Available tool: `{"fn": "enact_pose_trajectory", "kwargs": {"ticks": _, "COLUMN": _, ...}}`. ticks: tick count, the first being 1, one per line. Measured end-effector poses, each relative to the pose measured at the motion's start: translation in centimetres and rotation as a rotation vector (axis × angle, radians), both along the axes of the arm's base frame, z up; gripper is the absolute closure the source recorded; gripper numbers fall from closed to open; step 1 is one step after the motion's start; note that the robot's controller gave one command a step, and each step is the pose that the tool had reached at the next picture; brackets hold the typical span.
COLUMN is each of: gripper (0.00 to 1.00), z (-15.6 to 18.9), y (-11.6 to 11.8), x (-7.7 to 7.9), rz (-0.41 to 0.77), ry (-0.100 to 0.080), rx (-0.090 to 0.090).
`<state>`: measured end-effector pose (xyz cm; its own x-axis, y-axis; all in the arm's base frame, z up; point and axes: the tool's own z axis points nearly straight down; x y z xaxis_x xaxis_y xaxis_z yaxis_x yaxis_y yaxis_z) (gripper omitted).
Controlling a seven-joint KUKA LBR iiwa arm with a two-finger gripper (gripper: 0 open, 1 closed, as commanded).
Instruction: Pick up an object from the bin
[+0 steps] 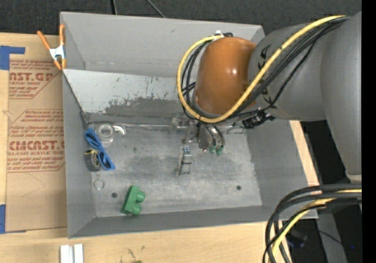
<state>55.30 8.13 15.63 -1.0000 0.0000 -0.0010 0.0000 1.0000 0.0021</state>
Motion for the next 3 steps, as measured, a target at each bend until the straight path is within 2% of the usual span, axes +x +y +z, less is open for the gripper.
{"fn": "enact_pose_trajectory", "kwargs": {"ticks": 1, "gripper": 0.0, "z": -9.0, "y": 6.8, "x": -5.6, "rz": 0.206, "ry": 0.007, "rx": -0.001}}
{"fn": "enact_pose_trajectory", "kwargs": {"ticks": 2, "gripper": 0.0, "z": -8.4, "y": 11.3, "x": -6.6, "rz": 0.504, "ry": -0.014, "rx": -0.001}}
{"fn": "enact_pose_trajectory", "kwargs": {"ticks": 3, "gripper": 1.0, "z": -8.7, "y": 11.2, "x": -7.0, "rz": 0.502, "ry": 0.0, "rx": -0.001}}
